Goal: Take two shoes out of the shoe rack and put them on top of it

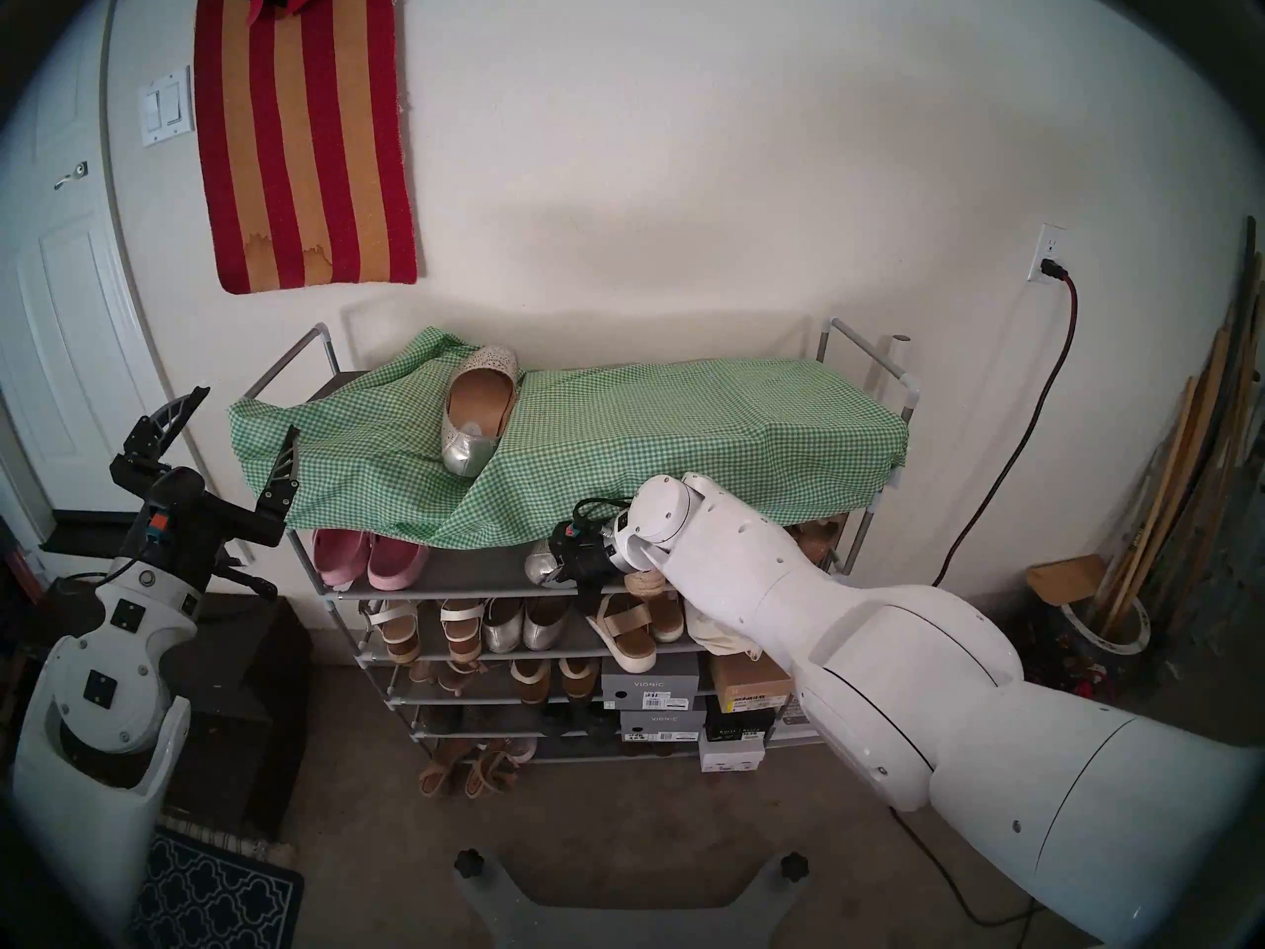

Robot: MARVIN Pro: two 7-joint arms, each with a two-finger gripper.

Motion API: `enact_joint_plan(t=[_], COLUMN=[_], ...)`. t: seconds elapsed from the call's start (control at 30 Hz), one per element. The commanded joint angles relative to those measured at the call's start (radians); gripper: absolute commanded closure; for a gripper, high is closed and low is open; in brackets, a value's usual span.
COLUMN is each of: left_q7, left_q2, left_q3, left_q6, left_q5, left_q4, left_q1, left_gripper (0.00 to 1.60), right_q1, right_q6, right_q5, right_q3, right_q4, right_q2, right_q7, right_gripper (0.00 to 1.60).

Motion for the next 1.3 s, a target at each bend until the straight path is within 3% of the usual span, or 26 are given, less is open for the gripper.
enact_joint_plan(t=[0.0, 0.47, 1.03, 1.27], left_q7=[0.000, 0.000, -0.001, -0.001], left_q2=[0.002, 0.002, 0.001, 0.001], left_q3=[-0.001, -0.001, -0.001, -0.001], left_q6=[0.000, 0.000, 0.000, 0.000], left_q5=[0.002, 0.001, 0.001, 0.001], left_q4=[-0.004, -0.003, -0.003, -0.003], left_q1=[-0.002, -0.002, -0.003, -0.003], left_gripper=[0.00, 0.00, 0.00, 0.00], right_q1=[-0.026, -0.154, -0.245, -0.266], right_q6=[-0.059, -0.097, -0.021, 0.034], right_q5=[0.036, 0.093, 0.212, 0.252], right_q3=[-0.003, -0.062, -0.035, -0.014], right_q4=[-0.117, -0.272, -0.531, -0.635], right_q2=[-0.027, -0.092, -0.027, 0.011], right_q7=[0.107, 0.346, 0.573, 0.577], right_gripper=[1.60, 1.60, 1.60, 1.60])
